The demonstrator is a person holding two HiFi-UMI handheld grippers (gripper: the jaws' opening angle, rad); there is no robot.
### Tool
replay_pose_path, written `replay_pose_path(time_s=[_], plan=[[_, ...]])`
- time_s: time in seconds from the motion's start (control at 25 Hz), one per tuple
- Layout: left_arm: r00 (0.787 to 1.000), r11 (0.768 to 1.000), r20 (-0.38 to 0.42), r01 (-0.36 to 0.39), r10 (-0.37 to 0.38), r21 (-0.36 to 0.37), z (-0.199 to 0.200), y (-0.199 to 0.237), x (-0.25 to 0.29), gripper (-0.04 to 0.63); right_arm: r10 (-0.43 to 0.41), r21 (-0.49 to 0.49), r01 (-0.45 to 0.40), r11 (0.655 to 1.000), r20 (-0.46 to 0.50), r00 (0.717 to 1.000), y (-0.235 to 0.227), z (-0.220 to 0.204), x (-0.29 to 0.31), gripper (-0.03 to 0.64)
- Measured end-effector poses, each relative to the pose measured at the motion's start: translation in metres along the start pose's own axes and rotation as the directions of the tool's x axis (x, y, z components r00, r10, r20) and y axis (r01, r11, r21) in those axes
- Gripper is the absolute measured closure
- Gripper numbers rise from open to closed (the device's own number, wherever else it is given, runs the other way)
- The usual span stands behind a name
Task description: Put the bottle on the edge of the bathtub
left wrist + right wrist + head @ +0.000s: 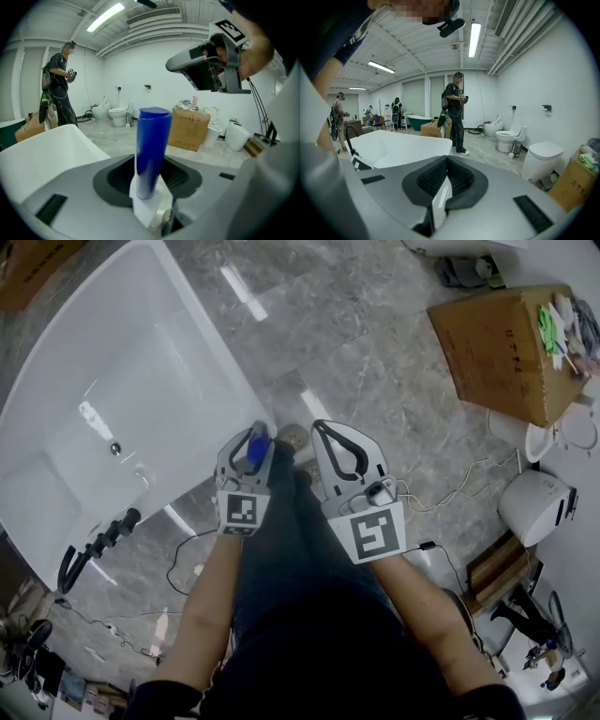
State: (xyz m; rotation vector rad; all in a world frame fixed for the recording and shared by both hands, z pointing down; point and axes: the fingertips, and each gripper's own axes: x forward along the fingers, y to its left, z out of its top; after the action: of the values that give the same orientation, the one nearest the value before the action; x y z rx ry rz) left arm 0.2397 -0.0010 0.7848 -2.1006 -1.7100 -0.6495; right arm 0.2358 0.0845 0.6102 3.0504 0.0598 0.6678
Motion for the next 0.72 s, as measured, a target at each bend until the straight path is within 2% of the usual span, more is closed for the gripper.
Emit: replay_pose_path(time_s=[0.2,0.44,0.56,0.72], plan=[[1.0,1.0,0.003,0.03,-0.03,0.006,0.007,-0.007,-0.009,0.417,-0.008,0.001,0.008,1.0,0.032,0.999,0.001,0.01,-0.008,0.6],[0.999,0.999,0.042,0.014,-0.016,0.041,0.026,-0.001,-0.036,0.411,-0.009,-0.026,0.01,1.0,0.066,0.998,0.006,0.028,-0.021,0.6],[0.997,0.999,0.067,0.022,-0.025,0.036,0.04,-0.002,-0.048,0.411,-0.036,-0.013,0.037,0.999,0.089,0.995,0.003,0.038,-0.032,0.6],[0.994,0.997,0.106,0.029,-0.035,0.065,0.066,0.0,-0.063,0.411,-0.078,-0.004,0.079,0.997,0.131,0.988,-0.005,0.053,-0.049,0.6]])
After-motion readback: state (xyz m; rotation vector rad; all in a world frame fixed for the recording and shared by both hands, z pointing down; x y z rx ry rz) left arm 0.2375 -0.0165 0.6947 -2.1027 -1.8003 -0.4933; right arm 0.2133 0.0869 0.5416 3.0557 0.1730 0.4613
